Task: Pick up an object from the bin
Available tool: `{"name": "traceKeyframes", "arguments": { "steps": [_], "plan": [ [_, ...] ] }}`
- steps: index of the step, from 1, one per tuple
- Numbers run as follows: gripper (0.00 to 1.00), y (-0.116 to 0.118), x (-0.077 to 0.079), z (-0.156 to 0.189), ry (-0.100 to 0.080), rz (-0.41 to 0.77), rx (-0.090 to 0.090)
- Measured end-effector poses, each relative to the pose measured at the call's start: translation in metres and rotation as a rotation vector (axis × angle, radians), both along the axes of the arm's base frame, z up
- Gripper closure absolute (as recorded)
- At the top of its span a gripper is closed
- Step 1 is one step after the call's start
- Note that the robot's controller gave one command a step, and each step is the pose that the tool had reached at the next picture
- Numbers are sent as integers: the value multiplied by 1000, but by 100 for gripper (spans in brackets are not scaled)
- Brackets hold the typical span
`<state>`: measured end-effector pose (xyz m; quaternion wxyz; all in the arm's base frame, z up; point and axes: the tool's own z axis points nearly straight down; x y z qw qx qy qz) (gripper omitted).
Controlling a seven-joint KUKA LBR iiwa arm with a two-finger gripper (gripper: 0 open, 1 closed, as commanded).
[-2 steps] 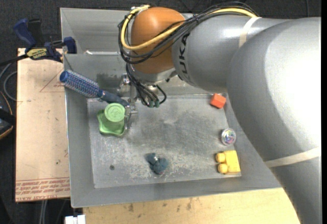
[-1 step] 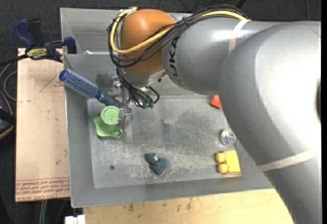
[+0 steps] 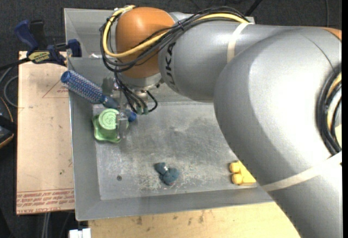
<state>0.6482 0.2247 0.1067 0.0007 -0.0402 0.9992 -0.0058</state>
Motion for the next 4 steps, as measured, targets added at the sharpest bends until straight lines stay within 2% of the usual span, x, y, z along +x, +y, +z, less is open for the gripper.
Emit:
{"name": "traceKeyframes", "arguments": {
  "steps": [1,2,3,4],
  "plan": [
    [0,1,3,-3,-12,59,1],
    [0,2,3,-3,-13,98,4],
    [100,2,3,-2,-13,99,2],
    [100,-1,5,52,-7,95,10]
  ]
}}
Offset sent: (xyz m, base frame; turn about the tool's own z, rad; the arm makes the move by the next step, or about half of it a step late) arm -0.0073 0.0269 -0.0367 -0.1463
